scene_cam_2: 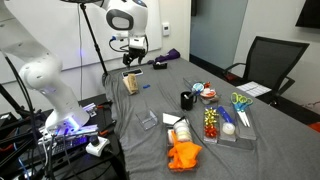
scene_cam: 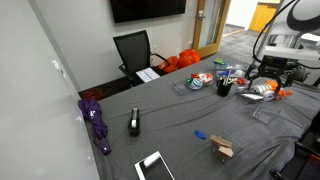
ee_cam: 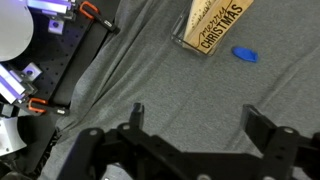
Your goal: Take the brown thing out of the clear plastic box
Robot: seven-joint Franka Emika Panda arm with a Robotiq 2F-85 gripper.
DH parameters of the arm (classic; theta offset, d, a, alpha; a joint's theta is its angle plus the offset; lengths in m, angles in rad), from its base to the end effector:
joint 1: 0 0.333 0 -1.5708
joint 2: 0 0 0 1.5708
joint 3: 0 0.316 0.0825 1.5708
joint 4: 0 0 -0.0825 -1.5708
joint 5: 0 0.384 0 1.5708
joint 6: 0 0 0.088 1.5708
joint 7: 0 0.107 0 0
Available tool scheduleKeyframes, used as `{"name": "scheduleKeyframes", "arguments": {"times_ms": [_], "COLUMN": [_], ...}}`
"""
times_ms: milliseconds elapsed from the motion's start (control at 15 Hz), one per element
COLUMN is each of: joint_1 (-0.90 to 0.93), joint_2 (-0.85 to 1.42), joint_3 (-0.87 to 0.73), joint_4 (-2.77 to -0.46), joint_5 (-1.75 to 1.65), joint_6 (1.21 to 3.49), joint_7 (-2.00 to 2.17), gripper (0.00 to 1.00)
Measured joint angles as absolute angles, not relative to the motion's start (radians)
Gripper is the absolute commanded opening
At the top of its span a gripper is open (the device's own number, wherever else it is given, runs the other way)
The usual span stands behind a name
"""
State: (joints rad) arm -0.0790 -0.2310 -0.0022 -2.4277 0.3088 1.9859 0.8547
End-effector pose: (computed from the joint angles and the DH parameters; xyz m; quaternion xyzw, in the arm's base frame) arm 0.4330 -0.0162 0.3808 -0.8425 0.5114 0.1467 0.0846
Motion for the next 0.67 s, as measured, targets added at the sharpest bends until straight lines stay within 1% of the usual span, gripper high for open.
{"name": "scheduleKeyframes", "arguments": {"times_ms": [667], "joint_1": [0.009], "joint_2": [-0.032], "joint_3": [0.038], "joint_4": [-2.462], "joint_5": [0.507], "joint_6": [2.195], "joint_7": [0.992], "gripper": [1.00]}}
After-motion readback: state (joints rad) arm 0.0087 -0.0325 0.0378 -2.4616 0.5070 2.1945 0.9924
